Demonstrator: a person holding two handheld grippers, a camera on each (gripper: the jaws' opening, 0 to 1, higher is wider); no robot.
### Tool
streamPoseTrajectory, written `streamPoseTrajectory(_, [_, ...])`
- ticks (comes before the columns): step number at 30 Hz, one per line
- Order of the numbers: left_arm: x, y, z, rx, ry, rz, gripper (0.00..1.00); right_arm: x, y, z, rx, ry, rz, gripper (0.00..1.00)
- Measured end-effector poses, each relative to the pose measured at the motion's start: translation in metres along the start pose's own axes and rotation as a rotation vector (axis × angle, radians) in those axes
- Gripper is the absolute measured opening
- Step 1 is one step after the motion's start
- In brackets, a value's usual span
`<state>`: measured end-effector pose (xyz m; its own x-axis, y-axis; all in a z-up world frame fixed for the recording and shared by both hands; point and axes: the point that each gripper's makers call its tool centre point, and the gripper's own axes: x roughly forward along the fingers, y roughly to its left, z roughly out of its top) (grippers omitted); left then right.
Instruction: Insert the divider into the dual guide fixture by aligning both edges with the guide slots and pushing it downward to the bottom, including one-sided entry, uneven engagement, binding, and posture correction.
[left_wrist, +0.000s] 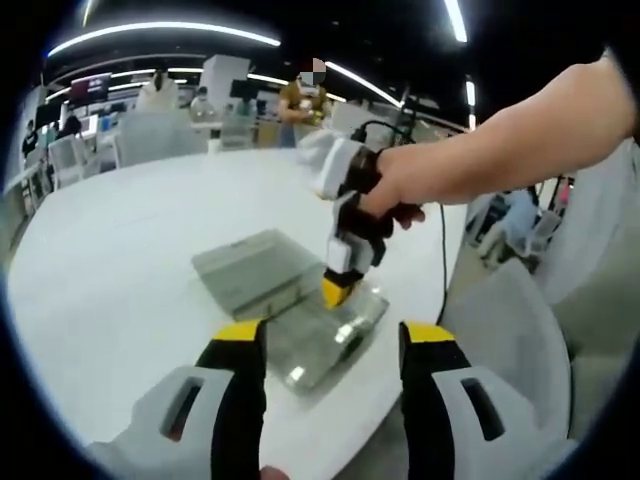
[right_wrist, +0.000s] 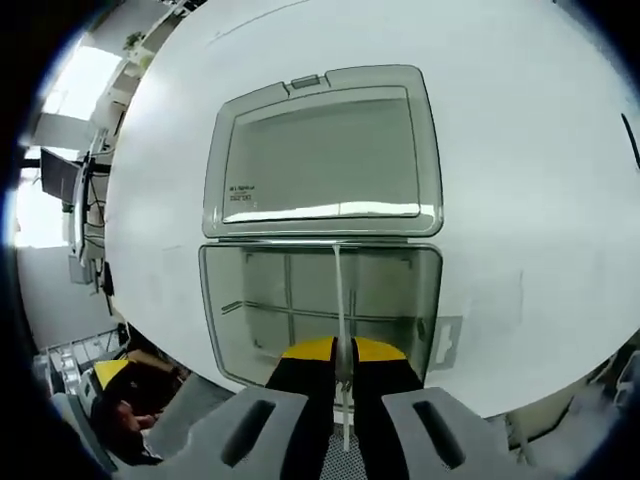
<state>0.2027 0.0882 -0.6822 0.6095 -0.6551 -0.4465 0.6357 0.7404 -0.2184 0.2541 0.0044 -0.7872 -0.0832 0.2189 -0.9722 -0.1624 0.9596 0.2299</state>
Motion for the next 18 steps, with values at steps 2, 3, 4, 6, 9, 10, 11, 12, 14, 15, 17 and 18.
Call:
streamPoseTrajectory(2, [-0.0001, 0.0003, -0.0005, 0.000, 0.001, 0.001, 0.51, -0.0003, 0.0001, -0.0014, 0.003, -0.002, 0.002, 0.00])
streamPoseTrajectory(3, [-0.0001, 0.0003, -0.0007, -0.001, 0.001, 0.001, 0.51, -0.0003, 0.0000, -0.0015, 0.006, -0.002, 0.000, 0.00])
streamPoseTrajectory(4, [-0.0002, 0.0002, -0.0008, -0.001, 0.001, 0.001, 0.51, -0.0003, 0.0008, -0.0018, 0.007, -0.002, 0.002, 0.00])
streamPoseTrajectory(6, [-0.0002, -0.0003, -0.0009, -0.001, 0.001, 0.000, 0.51, -0.0005, 0.0021, -0.0027, 0.011, -0.002, 0.004, 0.00])
streamPoseTrajectory(9, [-0.0005, -0.0010, -0.0010, 0.000, 0.001, 0.000, 0.51, 0.0004, 0.0019, -0.0019, 0.010, -0.004, 0.001, 0.00])
streamPoseTrajectory(10, [-0.0006, -0.0010, -0.0012, -0.001, 0.001, 0.000, 0.51, 0.0018, 0.0009, 0.0000, 0.007, -0.005, -0.001, 0.00])
streamPoseTrajectory(11, [-0.0008, -0.0006, -0.0011, -0.001, 0.001, 0.002, 0.51, 0.0023, 0.0002, 0.0004, 0.003, -0.005, -0.003, 0.00])
streamPoseTrajectory(12, [-0.0009, -0.0005, -0.0010, -0.001, 0.000, 0.002, 0.51, 0.0032, -0.0004, 0.0015, 0.002, -0.006, -0.004, 0.00])
streamPoseTrajectory(14, [-0.0011, 0.0000, -0.0006, -0.001, -0.001, 0.003, 0.51, 0.0042, -0.0007, 0.0026, 0.005, -0.007, -0.004, 0.00])
streamPoseTrajectory(15, [-0.0011, 0.0001, -0.0008, -0.002, -0.001, 0.004, 0.51, 0.0049, -0.0011, 0.0028, -0.008, -0.009, -0.008, 0.00])
streamPoseTrajectory(17, [-0.0011, -0.0001, -0.0013, -0.003, 0.000, 0.004, 0.51, 0.0045, -0.0002, 0.0018, -0.002, -0.010, -0.006, 0.00])
streamPoseTrajectory(18, [-0.0011, -0.0002, -0.0017, -0.001, 0.001, 0.004, 0.51, 0.0041, -0.0001, 0.0003, -0.006, -0.010, -0.009, 0.00])
